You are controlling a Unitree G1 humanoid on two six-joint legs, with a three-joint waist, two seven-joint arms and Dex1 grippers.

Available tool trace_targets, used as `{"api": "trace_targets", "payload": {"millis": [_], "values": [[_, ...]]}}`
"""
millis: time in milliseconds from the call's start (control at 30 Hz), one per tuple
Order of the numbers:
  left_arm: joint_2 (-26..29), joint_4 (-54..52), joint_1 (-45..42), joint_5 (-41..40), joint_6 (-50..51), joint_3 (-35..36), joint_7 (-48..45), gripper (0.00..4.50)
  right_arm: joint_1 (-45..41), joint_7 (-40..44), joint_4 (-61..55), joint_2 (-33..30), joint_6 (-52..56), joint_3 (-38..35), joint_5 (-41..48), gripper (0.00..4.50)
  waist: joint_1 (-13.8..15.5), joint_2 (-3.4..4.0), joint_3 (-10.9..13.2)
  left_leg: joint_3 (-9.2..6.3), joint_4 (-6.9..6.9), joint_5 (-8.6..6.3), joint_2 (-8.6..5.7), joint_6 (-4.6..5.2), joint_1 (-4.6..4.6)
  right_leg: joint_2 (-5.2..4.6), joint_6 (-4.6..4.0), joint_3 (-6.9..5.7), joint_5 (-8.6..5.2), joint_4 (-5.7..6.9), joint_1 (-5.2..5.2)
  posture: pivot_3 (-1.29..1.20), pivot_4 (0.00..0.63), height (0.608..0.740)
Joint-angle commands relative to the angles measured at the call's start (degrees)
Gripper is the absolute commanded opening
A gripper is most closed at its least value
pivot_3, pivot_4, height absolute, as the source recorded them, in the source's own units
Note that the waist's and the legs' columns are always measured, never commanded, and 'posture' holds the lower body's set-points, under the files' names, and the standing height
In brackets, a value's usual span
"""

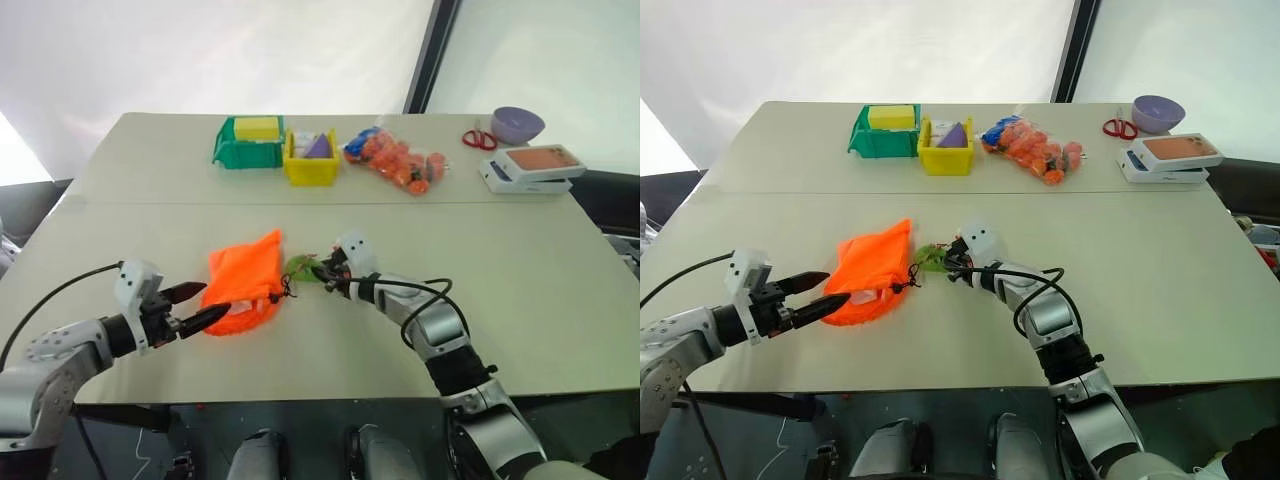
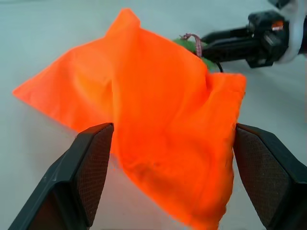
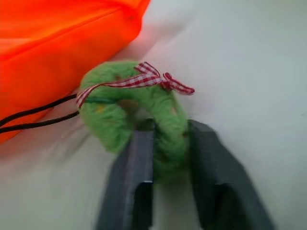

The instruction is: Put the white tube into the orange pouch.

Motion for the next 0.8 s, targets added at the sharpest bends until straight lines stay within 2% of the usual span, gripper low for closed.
{"api": "trace_targets", "payload": {"millis": [33,167,367,433,467,800], "values": [[0.4,-0.7,-2.8,-3.2,1.2,3.1,0.8,4.02,2.5,1.5,-5.3,-3.5,0.8,-2.8,0.9,0.07,0.2,-0.04,0.0,0.00,0.01,0.00,-0.01,0.00,0.00,0.00,0.00,-0.01,0.00,0.00,0.02,0.00,0.150,0.740],[0.1,0.3,-6.0,-4.6,2.2,3.1,1.5,4.02,6.9,3.2,-12.3,-8.0,1.9,-8.5,4.5,0.07,0.2,-0.18,-0.1,0.00,0.03,0.00,-0.04,0.02,0.00,0.00,0.01,-0.01,0.00,-0.03,0.09,0.00,0.150,0.740],[-0.9,3.0,-13.7,-2.7,1.9,-4.2,-0.2,4.02,12.3,5.2,-20.8,-12.9,4.5,-18.9,12.0,0.07,0.0,-0.22,-0.1,0.00,0.01,0.00,-0.01,0.04,0.08,0.15,0.03,-0.03,0.01,-0.03,0.41,0.00,0.150,0.740],[-1.3,4.5,-16.4,-1.8,1.5,-7.1,-1.8,4.02,13.1,5.2,-22.1,-13.7,5.0,-20.2,13.1,0.07,0.0,-0.23,-0.1,0.00,0.02,0.01,0.04,0.04,0.14,0.25,0.04,-0.03,0.01,-0.03,0.46,0.00,0.150,0.740],[-1.6,5.5,-18.0,-1.3,1.2,-8.7,-2.7,4.26,13.5,5.1,-22.5,-14.0,5.0,-20.6,13.4,0.03,0.0,-0.24,-0.1,0.00,0.02,0.01,0.06,0.04,0.16,0.29,0.04,-0.03,0.01,-0.03,0.47,0.00,0.150,0.740],[-5.4,17.0,-30.8,8.0,-5.5,-21.9,-11.4,4.26,15.0,3.5,-25.4,-13.6,5.3,-23.0,17.0,0.03,0.3,-0.26,-0.2,0.02,0.07,0.04,0.08,0.05,0.12,0.57,0.25,-0.03,0.12,-0.04,0.48,0.00,0.150,0.740]]}}
